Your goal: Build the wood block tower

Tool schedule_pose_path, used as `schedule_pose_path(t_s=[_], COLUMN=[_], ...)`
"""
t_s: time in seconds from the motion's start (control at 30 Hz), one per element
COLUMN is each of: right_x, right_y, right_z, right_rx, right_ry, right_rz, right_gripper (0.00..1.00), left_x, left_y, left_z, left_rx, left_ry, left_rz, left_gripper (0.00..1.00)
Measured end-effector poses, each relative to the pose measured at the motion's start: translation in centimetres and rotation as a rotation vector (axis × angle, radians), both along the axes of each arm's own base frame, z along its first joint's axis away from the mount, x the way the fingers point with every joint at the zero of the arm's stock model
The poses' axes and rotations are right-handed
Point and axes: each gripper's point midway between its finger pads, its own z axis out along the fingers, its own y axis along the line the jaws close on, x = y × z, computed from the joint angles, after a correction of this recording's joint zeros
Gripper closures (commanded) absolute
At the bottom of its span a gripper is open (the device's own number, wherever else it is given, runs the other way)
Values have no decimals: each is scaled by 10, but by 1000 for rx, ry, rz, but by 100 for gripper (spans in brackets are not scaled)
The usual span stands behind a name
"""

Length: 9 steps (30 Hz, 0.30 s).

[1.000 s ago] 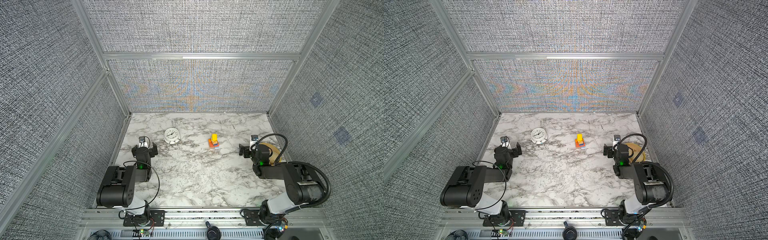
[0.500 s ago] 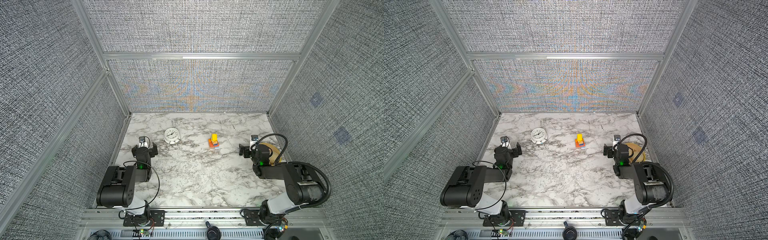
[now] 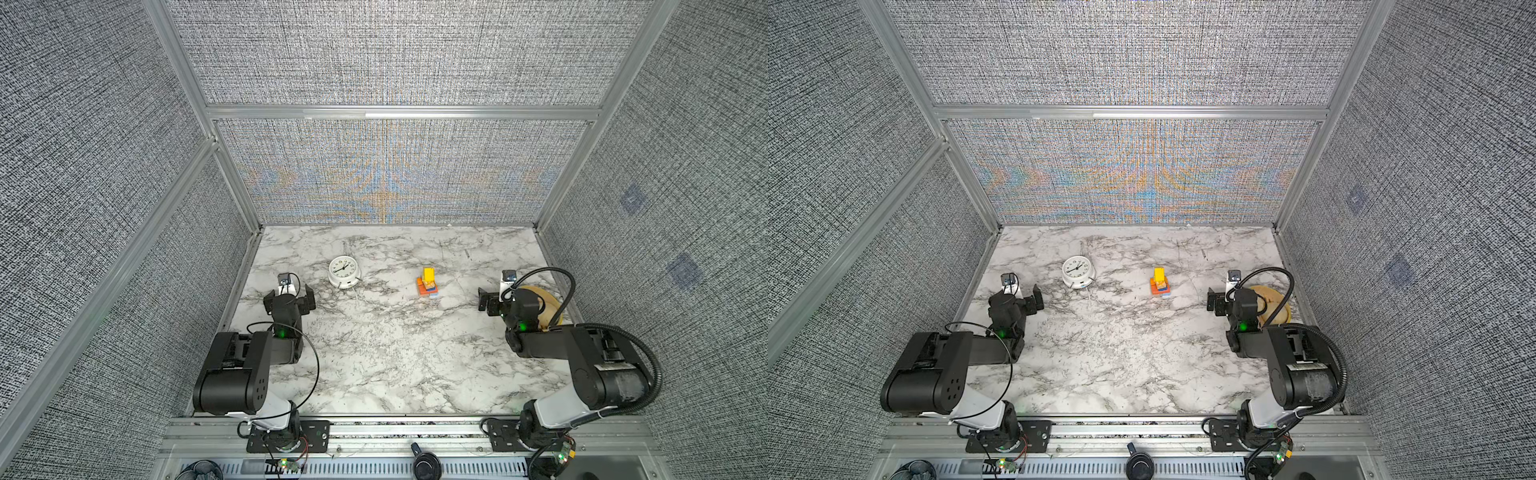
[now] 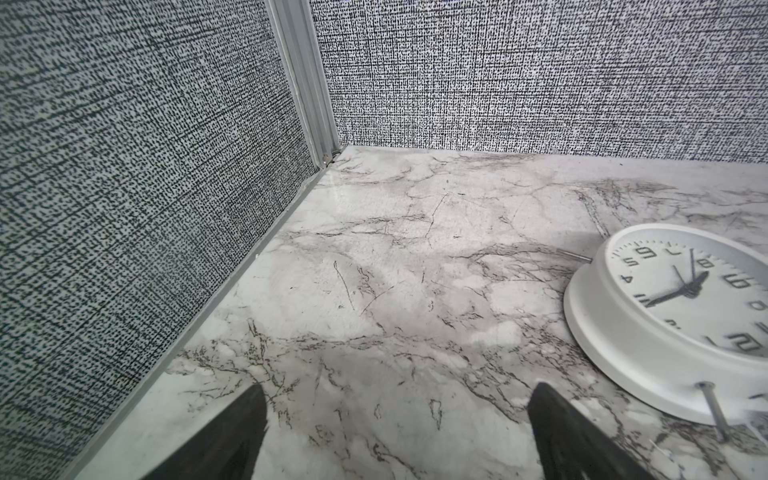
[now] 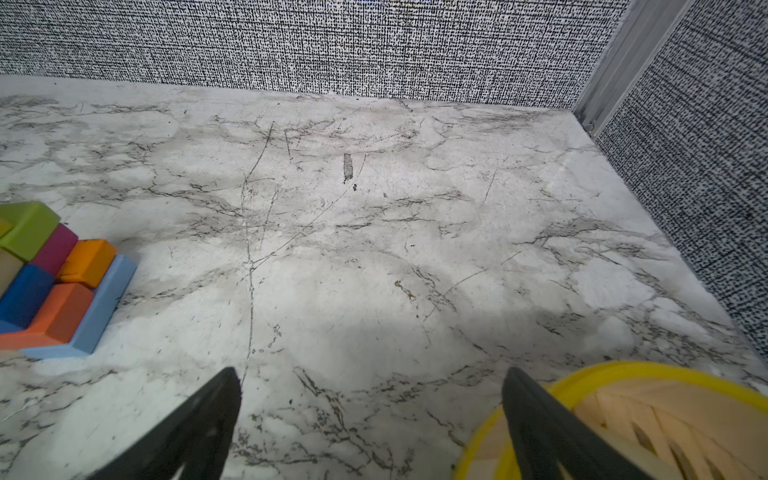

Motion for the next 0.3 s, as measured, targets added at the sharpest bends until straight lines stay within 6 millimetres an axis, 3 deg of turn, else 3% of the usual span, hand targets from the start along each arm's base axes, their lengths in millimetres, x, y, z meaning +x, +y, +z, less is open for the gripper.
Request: schedule_pose_path(t_s=[0.3], right_x=[1], right_y=[0], right_z=[-1], right_rx=[0], right_ry=[4], right_rz=[0], right_gripper=[1], left_x=[0], left_y=[0], left_z=[0], left_rx=[0], left_ry=[0], left_rz=[0], left_gripper=[1])
